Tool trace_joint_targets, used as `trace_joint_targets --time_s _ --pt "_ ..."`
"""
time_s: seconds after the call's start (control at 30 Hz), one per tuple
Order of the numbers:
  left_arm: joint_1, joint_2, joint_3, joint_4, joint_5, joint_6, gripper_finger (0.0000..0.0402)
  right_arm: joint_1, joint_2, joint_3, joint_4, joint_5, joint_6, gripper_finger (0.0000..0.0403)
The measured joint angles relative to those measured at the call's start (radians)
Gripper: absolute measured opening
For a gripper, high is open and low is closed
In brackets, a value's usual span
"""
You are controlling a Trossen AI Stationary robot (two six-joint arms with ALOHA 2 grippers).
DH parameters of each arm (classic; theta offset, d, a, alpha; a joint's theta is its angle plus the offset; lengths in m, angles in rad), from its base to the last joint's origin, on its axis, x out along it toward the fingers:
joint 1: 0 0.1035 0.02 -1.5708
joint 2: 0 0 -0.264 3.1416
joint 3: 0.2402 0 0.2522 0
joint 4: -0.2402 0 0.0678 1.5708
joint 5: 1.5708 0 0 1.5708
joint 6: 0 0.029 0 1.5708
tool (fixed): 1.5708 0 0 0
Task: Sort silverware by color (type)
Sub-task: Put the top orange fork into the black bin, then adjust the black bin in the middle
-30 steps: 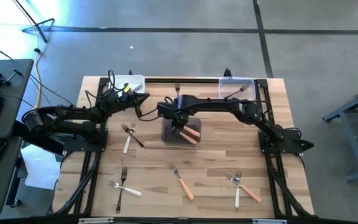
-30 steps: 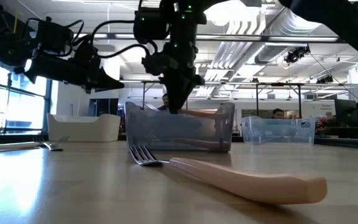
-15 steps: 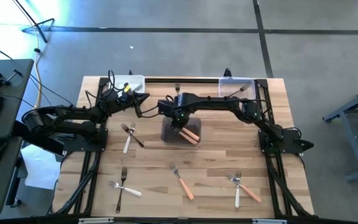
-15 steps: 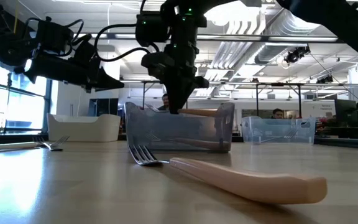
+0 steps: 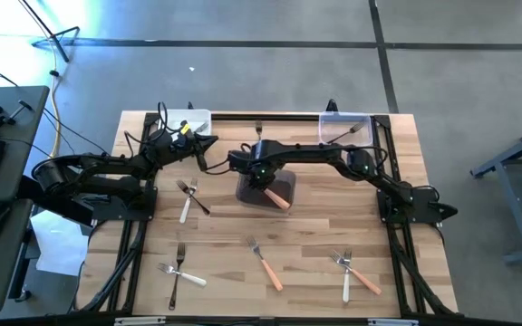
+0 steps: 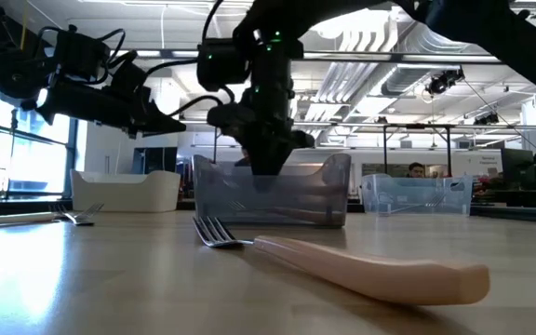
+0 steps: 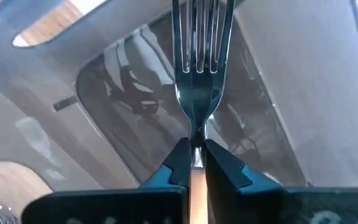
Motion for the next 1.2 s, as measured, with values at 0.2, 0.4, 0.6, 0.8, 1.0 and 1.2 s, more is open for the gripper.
trace_joint_targets --time_s 0.2,0.4,0.6,0.8,1.0,1.2 --pt "0.0 0.0 0.0 0.0 0.0 0.0 0.0 -0.007 0.002 0.0 0.024 0.0 0.011 0.0019" --pt "0.0 0.0 0.0 0.0 0.0 0.0 0.0 -0.008 0.002 0.0 0.028 0.004 -0.009 0.0058" --pt "0.0 0.0 0.0 0.0 0.0 0.0 0.0 -0.008 -0.01 0.0 0.027 -0.009 -0.064 0.0117" --pt "0.0 0.0 0.0 -0.013 0.0 -0.008 0.0 0.016 -0.118 0.0 -0.06 0.025 -0.131 0.0118" --pt "0.008 0.0 0.001 -0.087 0.004 0.008 0.0 0.121 -0.17 0.0 -0.19 0.063 -0.182 0.0018" --pt "0.008 0.0 0.001 -0.09 0.071 -0.032 0.0 0.216 -0.169 0.0 -0.215 0.069 -0.123 0.0008"
